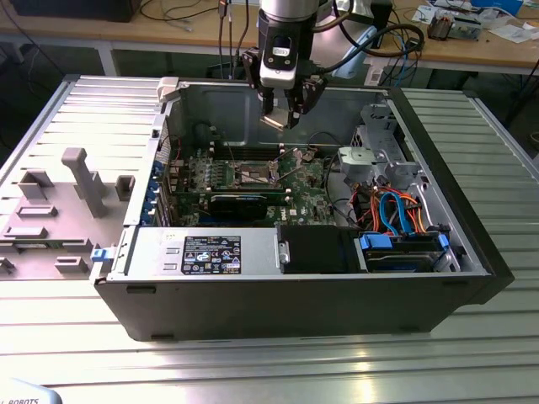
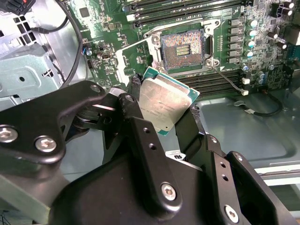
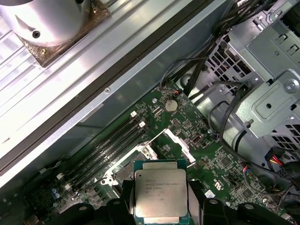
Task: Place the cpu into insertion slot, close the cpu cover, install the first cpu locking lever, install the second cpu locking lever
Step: 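Place the cpu into insertion slot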
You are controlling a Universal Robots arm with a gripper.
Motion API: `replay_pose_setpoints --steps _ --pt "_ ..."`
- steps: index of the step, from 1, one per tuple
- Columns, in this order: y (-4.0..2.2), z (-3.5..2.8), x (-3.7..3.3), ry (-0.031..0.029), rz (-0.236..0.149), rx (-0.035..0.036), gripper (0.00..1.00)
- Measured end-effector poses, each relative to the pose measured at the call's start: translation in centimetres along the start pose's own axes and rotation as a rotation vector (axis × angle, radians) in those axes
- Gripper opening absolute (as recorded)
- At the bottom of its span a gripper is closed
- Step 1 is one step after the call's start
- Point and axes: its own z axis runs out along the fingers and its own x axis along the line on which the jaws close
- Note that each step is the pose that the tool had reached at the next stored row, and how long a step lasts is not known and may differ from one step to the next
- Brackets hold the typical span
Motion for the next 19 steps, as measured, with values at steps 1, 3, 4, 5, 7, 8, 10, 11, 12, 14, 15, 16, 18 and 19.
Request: replay_pose_setpoints --steps 1,3,4,5,7,8,10,11,12,14,15,16,18,19 --pt "0.00 0.00 0.00 0.0000 0.001 0.0000 0.54" --pt "0.00 0.01 0.00 -0.0002 0.002 0.0000 0.54" --pt "0.00 0.01 0.00 -0.0002 0.003 -0.0001 0.54" --pt "0.00 0.01 0.00 -0.0003 0.003 -0.0001 0.54" --pt "0.00 0.01 0.00 -0.0004 0.004 -0.0001 0.54" --pt "0.00 0.02 0.00 -0.0004 0.005 -0.0001 0.54" --pt "0.00 0.02 0.00 -0.0006 0.006 -0.0001 0.54" --pt "0.00 0.02 0.00 -0.0007 0.007 -0.0001 0.54" --pt "0.00 0.02 0.00 -0.0007 0.007 -0.0001 0.54" --pt "0.00 0.03 0.00 -0.0008 0.009 -0.0002 0.54" --pt "0.00 0.03 0.00 -0.0008 0.009 -0.0002 0.54" --pt "0.00 0.03 0.00 -0.0009 0.010 -0.0002 0.54" --pt "0.00 0.04 0.00 -0.0010 0.011 -0.0002 0.54" --pt "0.00 0.04 0.00 -0.0010 0.011 -0.0002 0.54"
